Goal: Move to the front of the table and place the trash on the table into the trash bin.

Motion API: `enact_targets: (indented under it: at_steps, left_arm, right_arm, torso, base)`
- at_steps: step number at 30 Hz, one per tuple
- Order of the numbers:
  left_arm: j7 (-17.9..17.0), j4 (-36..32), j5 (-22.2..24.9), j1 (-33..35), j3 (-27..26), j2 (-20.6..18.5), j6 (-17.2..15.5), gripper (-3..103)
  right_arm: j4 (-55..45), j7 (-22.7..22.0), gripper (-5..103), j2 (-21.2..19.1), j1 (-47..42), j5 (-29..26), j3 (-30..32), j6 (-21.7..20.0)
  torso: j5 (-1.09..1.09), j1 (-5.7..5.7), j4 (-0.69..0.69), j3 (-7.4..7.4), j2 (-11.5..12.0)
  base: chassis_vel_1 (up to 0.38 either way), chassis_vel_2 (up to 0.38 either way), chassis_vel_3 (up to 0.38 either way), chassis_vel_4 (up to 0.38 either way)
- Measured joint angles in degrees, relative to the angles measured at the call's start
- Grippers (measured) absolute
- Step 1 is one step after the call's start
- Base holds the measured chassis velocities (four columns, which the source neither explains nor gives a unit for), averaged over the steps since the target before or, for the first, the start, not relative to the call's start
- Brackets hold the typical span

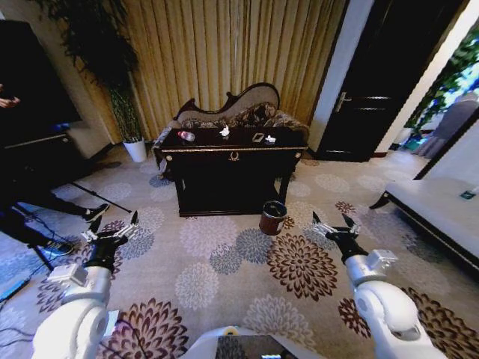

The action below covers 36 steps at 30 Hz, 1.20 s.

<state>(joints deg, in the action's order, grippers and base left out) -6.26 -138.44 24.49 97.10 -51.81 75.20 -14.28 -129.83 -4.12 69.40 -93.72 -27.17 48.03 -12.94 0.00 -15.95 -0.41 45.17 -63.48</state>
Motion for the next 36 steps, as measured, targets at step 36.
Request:
enact_targets:
  at_steps: [36]
  left_arm:
    - [1.56,0.85,0.51,0.88,-1.99,0.25,0.73,100]
  right_arm:
    - [-0.37,1.68,100,-0.49,0.15,0.18,-0.48,-0.7]
  torso:
    - [0.0,0.0,0.0,0.0,0.0]
  base:
    - [0.0,0.0,0.0,0.0]
